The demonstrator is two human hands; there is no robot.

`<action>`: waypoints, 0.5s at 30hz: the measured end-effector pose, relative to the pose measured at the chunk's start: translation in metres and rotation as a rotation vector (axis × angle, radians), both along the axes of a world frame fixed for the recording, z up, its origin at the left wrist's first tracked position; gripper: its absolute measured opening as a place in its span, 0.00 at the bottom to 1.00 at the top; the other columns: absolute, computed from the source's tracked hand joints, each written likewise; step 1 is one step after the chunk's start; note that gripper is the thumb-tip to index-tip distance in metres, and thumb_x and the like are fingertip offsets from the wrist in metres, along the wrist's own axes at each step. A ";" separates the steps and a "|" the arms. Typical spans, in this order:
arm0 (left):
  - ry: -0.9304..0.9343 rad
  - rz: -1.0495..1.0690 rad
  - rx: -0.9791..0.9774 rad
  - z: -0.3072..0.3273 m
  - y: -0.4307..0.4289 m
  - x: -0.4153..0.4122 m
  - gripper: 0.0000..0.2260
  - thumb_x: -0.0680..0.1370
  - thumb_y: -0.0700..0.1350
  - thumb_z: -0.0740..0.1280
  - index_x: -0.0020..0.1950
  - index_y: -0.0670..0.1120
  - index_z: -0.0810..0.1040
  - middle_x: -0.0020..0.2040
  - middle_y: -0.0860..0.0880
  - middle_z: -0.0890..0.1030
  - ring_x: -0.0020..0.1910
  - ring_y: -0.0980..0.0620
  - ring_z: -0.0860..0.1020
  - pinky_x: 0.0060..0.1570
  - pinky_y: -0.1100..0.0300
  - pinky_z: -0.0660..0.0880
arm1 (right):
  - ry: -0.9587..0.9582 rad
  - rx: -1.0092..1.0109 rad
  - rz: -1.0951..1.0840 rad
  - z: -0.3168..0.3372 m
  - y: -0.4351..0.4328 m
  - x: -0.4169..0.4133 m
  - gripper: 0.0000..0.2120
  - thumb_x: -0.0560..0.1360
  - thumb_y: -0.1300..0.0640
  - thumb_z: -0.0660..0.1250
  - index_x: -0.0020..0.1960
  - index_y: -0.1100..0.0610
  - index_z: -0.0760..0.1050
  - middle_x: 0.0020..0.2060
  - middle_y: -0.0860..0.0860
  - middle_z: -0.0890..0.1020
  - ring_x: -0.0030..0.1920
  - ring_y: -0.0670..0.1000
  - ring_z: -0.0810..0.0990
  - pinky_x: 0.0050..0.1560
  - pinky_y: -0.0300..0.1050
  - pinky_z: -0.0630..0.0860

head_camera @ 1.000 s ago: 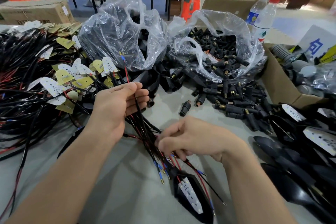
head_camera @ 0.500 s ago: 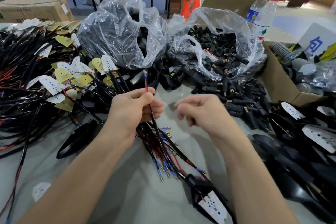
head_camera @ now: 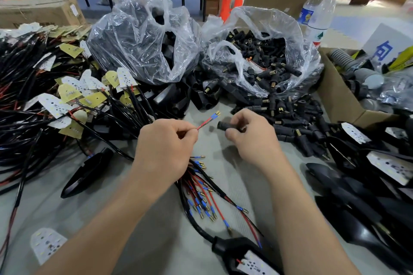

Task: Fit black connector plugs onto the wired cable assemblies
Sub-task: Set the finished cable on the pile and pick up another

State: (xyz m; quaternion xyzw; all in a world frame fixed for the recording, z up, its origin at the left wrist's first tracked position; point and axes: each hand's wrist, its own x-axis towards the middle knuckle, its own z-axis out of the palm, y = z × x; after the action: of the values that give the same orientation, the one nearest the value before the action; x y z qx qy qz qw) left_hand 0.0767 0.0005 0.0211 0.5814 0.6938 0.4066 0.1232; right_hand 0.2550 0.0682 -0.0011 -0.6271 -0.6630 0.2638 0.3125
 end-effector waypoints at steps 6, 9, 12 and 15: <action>-0.121 0.036 -0.004 0.006 -0.001 -0.003 0.12 0.72 0.44 0.77 0.40 0.63 0.84 0.34 0.67 0.82 0.38 0.67 0.81 0.43 0.69 0.77 | 0.753 -0.154 0.110 0.014 -0.004 0.007 0.13 0.74 0.75 0.67 0.46 0.58 0.80 0.32 0.52 0.79 0.31 0.50 0.76 0.31 0.39 0.72; -0.113 0.051 -0.042 0.009 -0.003 -0.003 0.13 0.70 0.47 0.79 0.35 0.65 0.83 0.33 0.68 0.82 0.36 0.67 0.81 0.47 0.58 0.81 | 0.883 -0.228 0.114 0.015 -0.004 0.008 0.14 0.77 0.75 0.65 0.47 0.57 0.80 0.38 0.56 0.80 0.33 0.50 0.77 0.33 0.38 0.74; -0.088 0.073 -0.049 0.012 -0.005 0.000 0.11 0.69 0.50 0.80 0.33 0.64 0.81 0.32 0.69 0.81 0.36 0.67 0.81 0.46 0.57 0.80 | 0.949 -0.285 0.118 0.017 -0.003 0.008 0.13 0.78 0.74 0.63 0.49 0.57 0.80 0.45 0.60 0.79 0.34 0.50 0.77 0.36 0.40 0.74; -0.074 0.074 -0.031 0.011 -0.005 0.002 0.08 0.70 0.50 0.78 0.35 0.61 0.83 0.33 0.67 0.82 0.37 0.65 0.81 0.46 0.59 0.79 | 0.963 -0.287 0.126 0.017 -0.003 0.007 0.14 0.78 0.73 0.63 0.48 0.57 0.80 0.45 0.60 0.79 0.34 0.50 0.77 0.36 0.40 0.73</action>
State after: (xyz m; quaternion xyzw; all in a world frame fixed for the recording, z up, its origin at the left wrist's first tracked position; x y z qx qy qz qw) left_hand 0.0789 -0.0041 0.0319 0.5379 0.7163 0.4211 0.1426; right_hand 0.2616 0.0649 0.0160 -0.4295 -0.4373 0.6301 0.4767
